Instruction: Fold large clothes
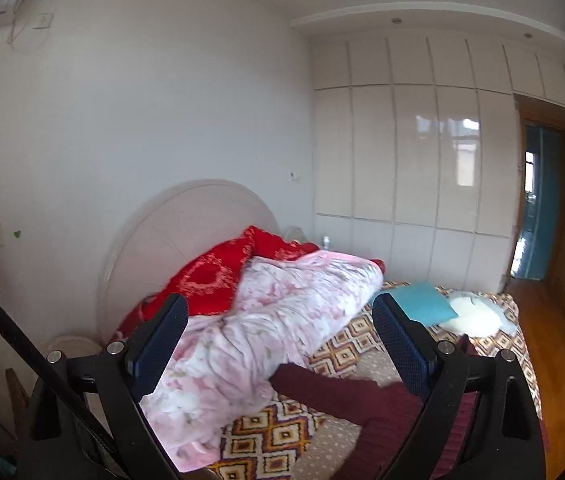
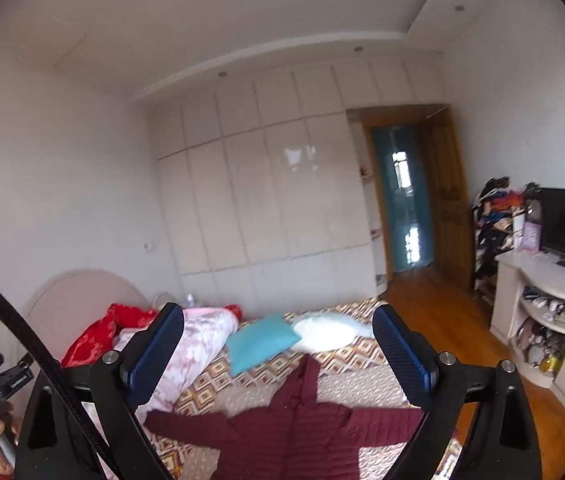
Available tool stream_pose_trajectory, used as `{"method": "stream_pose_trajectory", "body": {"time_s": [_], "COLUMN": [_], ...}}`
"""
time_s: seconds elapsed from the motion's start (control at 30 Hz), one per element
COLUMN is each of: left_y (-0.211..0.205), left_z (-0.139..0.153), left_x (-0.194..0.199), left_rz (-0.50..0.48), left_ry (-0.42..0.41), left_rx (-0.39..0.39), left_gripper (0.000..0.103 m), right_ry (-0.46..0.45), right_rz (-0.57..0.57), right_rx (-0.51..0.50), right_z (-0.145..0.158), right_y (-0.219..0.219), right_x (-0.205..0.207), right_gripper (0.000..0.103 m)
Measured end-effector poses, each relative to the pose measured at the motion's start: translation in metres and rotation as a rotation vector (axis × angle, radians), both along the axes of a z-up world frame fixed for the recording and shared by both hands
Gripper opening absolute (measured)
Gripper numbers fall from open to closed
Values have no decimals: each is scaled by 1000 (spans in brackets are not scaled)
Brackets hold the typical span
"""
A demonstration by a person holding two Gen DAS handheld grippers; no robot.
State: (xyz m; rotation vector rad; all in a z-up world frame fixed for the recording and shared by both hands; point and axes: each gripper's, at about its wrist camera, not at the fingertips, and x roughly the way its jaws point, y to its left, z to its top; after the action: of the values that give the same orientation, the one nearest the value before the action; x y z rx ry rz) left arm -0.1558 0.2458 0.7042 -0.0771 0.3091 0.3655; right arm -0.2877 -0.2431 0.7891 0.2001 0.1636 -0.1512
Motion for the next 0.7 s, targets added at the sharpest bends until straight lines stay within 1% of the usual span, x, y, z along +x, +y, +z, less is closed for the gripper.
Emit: {"method": "stream_pose_trajectory", "body": {"time_s": [0.03, 0.07, 0.1, 0.13, 0.17, 0.2, 0.23, 0.27, 0.33, 0.37, 0.43, 0.47, 0.5, 0.53, 0.6, 0.63, 0.7], "left_y": [6, -6, -4, 0, 1, 0, -9, -8, -9, -10, -13, -16, -18, -19, -27, -35, -47], "left_z": [9, 12, 17, 25, 34, 41, 43, 45, 39, 34, 14, 6, -9, -28, -65, -90, -137], "left_x": [1, -11, -13, -16, -24, -34, -53, -59, -60, -57, -48, -41, -30, -17, 6, 22, 48], "left_rz": [37, 65, 97, 121, 145, 160, 159, 148, 115, 83, 23, -6, -50, -88, -127, -153, -179], "left_ry": [-8, -21, -26, -33, -45, -60, -74, -74, -71, -72, -61, -53, -40, -25, 4, 24, 50], "left_rx": [14, 37, 50, 62, 77, 88, 104, 106, 88, 85, 66, 48, 29, 11, -6, -7, 5], "left_gripper": [93, 93, 93, 93, 93, 93, 93, 93, 93, 93, 93, 93, 93, 93, 93, 93, 93], "right_ry": [-18, -28, -37, -56, -66, -76, -92, -99, -93, -86, -81, -59, -46, -32, 28, 52, 148], "right_rz": [-52, -85, -113, -147, -175, -226, -257, -278, -301, -309, -305, -292, -287, -277, -226, -209, -180], "right_rx": [-18, -38, -57, -61, -58, -39, -22, 0, 19, 15, -8, -26, -36, -37, -39, -51, -45], "right_z": [11, 19, 29, 40, 40, 49, 45, 44, 47, 41, 24, 11, 0, -10, -49, -59, -106], "right_y": [2, 1, -2, -9, -13, -19, -22, -28, -41, -46, -41, -42, -44, -46, -51, -49, -51], "right_x": [-4, -3, -8, -28, -40, -42, -53, -59, -58, -55, -58, -46, -48, -45, -16, -11, 18], "right_gripper": [99, 99, 99, 99, 99, 99, 99, 99, 100, 100, 101, 101, 101, 101, 101, 101, 101]}}
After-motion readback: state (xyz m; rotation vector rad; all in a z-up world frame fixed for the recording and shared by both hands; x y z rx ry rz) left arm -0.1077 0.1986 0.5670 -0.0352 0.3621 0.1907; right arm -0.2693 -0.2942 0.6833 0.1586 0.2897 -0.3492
